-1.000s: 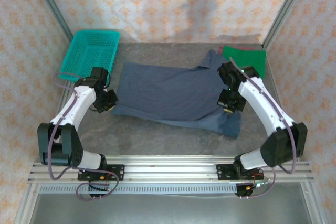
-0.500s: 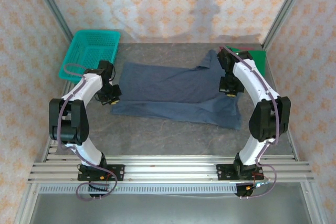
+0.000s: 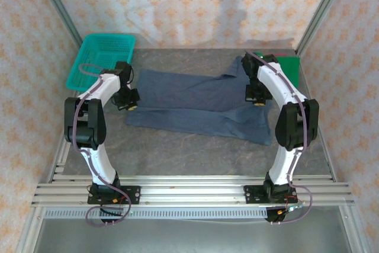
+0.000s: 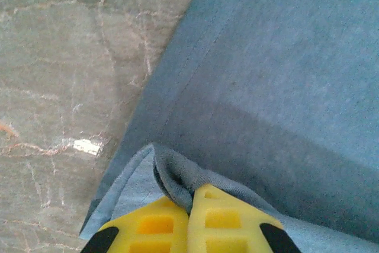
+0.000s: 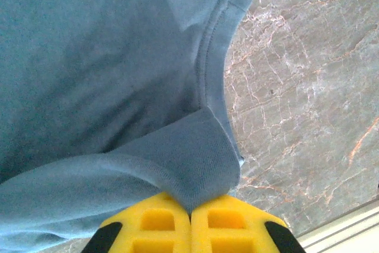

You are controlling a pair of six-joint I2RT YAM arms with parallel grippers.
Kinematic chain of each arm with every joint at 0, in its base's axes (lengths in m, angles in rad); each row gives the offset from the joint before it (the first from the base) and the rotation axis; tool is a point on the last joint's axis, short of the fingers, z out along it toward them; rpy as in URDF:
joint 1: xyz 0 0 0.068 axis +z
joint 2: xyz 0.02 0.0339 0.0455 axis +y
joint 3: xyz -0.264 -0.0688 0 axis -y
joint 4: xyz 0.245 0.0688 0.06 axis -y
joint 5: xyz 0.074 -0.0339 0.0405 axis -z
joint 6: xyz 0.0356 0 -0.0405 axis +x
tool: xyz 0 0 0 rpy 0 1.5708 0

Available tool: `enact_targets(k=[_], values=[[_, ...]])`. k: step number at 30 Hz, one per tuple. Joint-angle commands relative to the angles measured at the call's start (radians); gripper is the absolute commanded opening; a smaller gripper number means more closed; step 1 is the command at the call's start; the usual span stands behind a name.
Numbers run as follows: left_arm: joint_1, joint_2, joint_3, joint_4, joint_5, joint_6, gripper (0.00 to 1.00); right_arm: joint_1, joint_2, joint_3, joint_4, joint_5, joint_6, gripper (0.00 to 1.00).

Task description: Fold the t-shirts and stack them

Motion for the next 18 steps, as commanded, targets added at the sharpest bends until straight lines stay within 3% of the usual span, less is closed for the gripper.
enact_targets(k=[1,3,6,11,18], values=[[-0.006,0.023,0.028,-0.005,-0.049,0.011,0.22,-0.010,0.021,0.045,0.008,0.035,-0.009,0.00],[-0.009,0.006,0.025,0.016,-0.042,-0.009,0.52,-0.011,0.030,0.047,0.016,0.032,-0.005,0.00],[-0.041,-0.056,0.038,0.010,-0.045,-0.035,0.68,-0.011,0.047,0.053,0.032,0.012,0.001,0.00],[-0.151,-0.186,0.044,0.001,-0.047,-0.080,0.73,-0.011,0.092,0.112,0.051,-0.017,0.015,0.00],[-0.241,-0.250,-0.147,0.119,0.007,-0.162,0.70,-0.011,0.216,0.227,0.053,-0.065,0.024,0.00]])
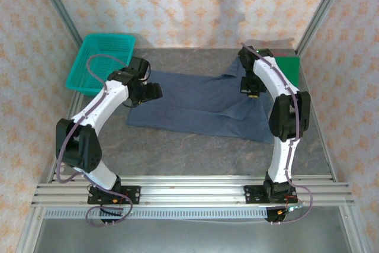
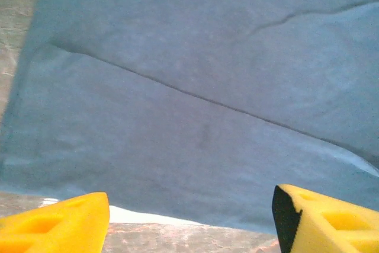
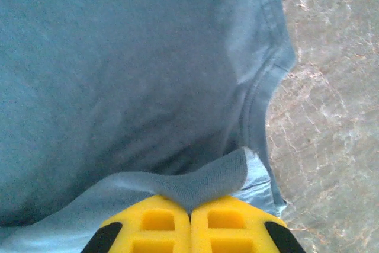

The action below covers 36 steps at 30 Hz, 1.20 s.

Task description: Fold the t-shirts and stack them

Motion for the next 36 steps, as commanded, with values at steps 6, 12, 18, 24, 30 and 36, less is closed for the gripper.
enact_targets(k=[6,12,18,24,30,36], values=[[-0.007,0.049,-0.206,0.134,-0.005,-0.055,0.69,-0.008,0.205,0.209,0.000,-0.058,0.041,0.12],[-0.006,0.093,-0.240,0.165,-0.069,-0.057,0.68,-0.020,0.217,0.264,0.058,-0.092,0.089,0.44],[-0.006,0.078,-0.261,0.172,-0.078,-0.061,0.69,-0.019,-0.056,0.029,0.146,-0.211,0.146,0.57],[-0.009,-0.023,-0.300,0.241,-0.002,-0.052,0.70,-0.021,-0.303,-0.433,0.362,-0.446,0.287,0.55],[-0.018,-0.194,-0.285,0.274,0.045,-0.003,0.76,-0.023,-0.332,-0.697,0.610,-0.538,0.425,0.50],[-0.023,-0.327,-0.269,0.249,0.034,0.010,0.90,-0.023,-0.264,-0.720,0.649,-0.507,0.447,0.44]])
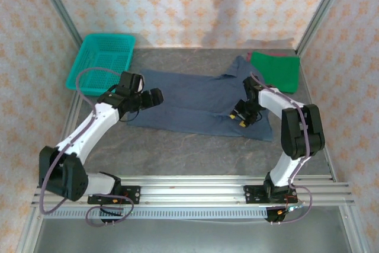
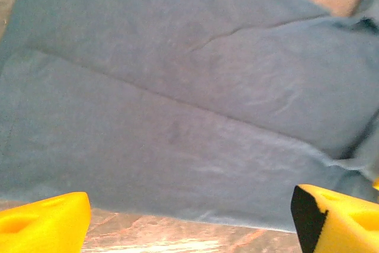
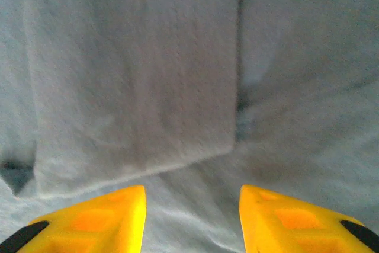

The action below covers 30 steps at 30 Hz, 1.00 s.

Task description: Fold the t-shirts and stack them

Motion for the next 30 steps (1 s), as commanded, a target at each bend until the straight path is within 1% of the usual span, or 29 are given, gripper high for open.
enact_targets(k=[1,7,9,11,14,17,23,30], values=[[-0.004,-0.056,0.019,-0.016,-0.006,0.023,0.90,-0.005,0.020,-0.002,0.086,0.008,0.047,0.43],[-0.004,-0.139,0.002,-0.066,-0.034,0.027,0.90,-0.028,0.041,-0.005,0.115,0.036,0.060,0.36],[-0.004,-0.155,-0.006,-0.082,-0.042,0.031,0.90,-0.032,0.052,0.004,0.108,0.042,0.056,0.32],[-0.004,-0.169,-0.015,-0.093,-0.056,0.031,0.90,-0.034,0.061,0.013,0.104,0.043,0.054,0.26],[-0.004,-0.186,-0.029,-0.095,-0.063,0.029,0.90,-0.034,0.064,0.027,0.104,0.044,0.056,0.11],[-0.005,-0.194,-0.046,-0.098,-0.072,0.027,0.90,-0.034,0.065,0.058,0.098,0.036,0.054,0.00],[-0.004,-0.192,-0.092,-0.107,-0.084,0.026,0.90,-0.034,0.096,0.170,0.086,-0.006,0.031,0.00],[-0.007,-0.193,-0.172,-0.089,-0.072,0.019,0.90,-0.034,0.239,0.373,0.063,-0.075,-0.011,0.00]])
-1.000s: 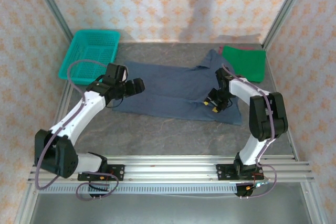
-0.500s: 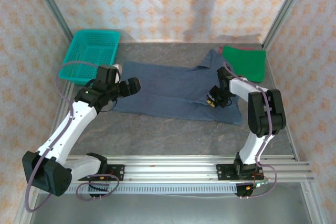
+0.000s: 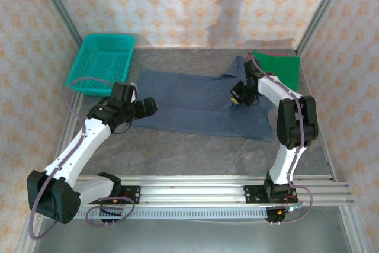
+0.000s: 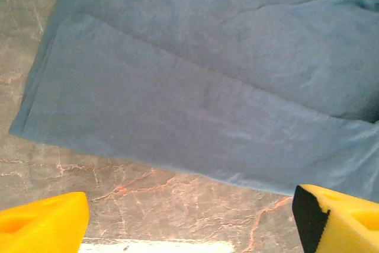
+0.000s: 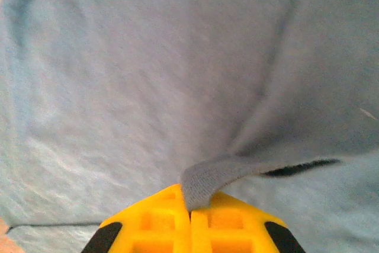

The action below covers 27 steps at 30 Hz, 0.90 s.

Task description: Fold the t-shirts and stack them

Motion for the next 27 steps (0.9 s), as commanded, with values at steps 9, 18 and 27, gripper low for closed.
enact_targets(k=[9,18,27], values=[[-0.009,0.051,-0.038,-0.044,-0.073,-0.018,0.90,-0.004,0.142,0.221,-0.001,-0.105,-0.093,0.40],[-0.009,0.190,0.072,-0.064,-0.134,-0.074,0.90,-0.027,-0.255,-0.027,-0.215,0.138,-0.152,0.62],[-0.009,0.501,0.252,-0.017,-0.131,-0.063,0.52,-0.042,-0.292,-0.333,0.015,0.197,0.027,0.26]])
